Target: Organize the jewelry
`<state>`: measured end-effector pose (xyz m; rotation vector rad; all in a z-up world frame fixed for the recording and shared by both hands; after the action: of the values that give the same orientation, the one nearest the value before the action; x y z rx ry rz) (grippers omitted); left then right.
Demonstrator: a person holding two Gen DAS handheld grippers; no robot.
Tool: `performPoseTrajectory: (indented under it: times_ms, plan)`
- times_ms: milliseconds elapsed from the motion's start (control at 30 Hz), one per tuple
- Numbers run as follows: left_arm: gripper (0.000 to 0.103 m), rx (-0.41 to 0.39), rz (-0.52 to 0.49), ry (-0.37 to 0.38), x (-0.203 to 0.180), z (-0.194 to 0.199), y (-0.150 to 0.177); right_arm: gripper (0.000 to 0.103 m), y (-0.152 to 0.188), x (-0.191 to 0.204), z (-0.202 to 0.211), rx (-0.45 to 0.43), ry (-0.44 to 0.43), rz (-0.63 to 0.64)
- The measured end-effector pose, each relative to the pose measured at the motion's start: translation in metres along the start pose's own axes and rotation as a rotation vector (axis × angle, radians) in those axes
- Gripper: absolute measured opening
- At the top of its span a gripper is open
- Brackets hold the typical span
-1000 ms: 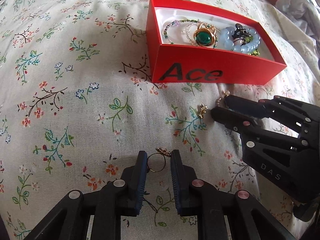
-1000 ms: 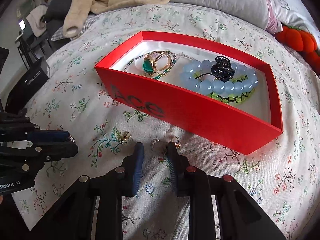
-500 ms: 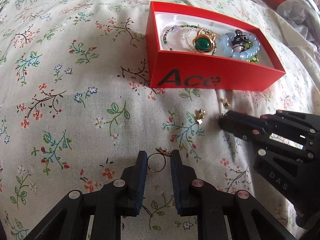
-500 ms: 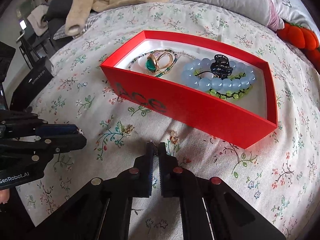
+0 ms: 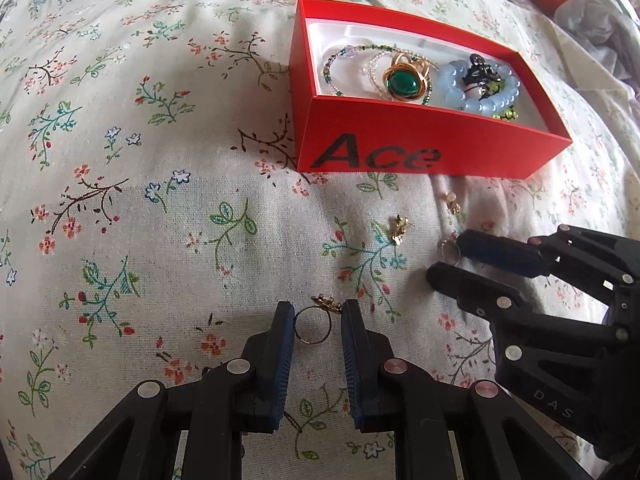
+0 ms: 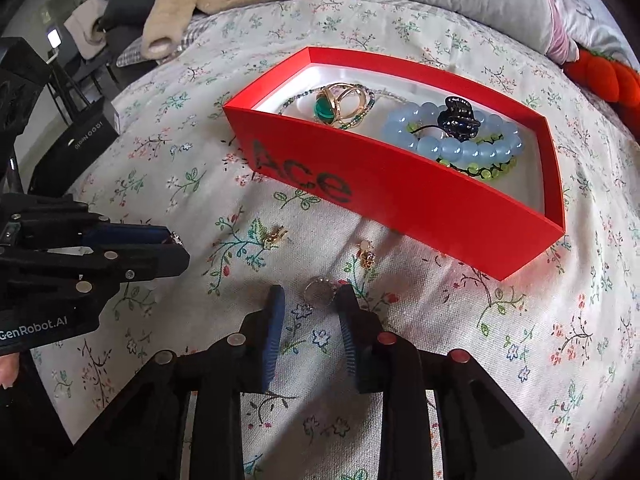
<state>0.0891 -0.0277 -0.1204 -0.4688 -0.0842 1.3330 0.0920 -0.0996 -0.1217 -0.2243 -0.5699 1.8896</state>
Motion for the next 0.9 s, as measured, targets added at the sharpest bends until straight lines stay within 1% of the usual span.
performPoseTrajectory:
  times_ms: [133,167,200,400,567,700,900]
  plan:
    - [0.018,-0.006,0.001,-0.001,0.000,0.001,-0.003,0.027,-0.003,-0.002,-0.003,-0.005,0.019,0.005]
    - [0.018,-0.008,0.002,0.000,0.000,0.001,-0.003,0.020,-0.004,-0.002,-0.003,-0.004,0.028,0.012]
    - [0.018,-0.010,0.001,0.000,0.001,0.002,-0.004,0.017,-0.004,-0.002,-0.004,-0.003,0.036,0.021]
    - [0.018,-0.023,0.015,0.006,0.002,0.004,-0.007,0.016,-0.005,-0.004,-0.003,0.006,0.021,-0.001]
    - [0.018,-0.068,0.045,0.026,0.005,0.015,-0.019,0.016,-0.011,-0.007,0.006,0.000,-0.005,-0.039]
    - [0.018,-0.122,0.073,0.054,0.005,0.026,-0.035,0.016,-0.022,-0.012,0.022,-0.038,-0.012,-0.065]
    - [0.018,-0.210,0.090,0.085,0.000,0.040,-0.067,0.016,-0.046,-0.029,0.048,-0.111,0.004,-0.130]
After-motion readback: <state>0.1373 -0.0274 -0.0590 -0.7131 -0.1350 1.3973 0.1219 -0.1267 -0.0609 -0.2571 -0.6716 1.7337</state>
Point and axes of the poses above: each gripper's, at about its wrist camera, not at the fingertips, and z roughly against the way its jaws point, x to its left, y to its underside, the point moved 10 cm from there along -z, roughly the way its jaws point, and after that the axes turned 2 degrees about -z, right-handed, at the moved point
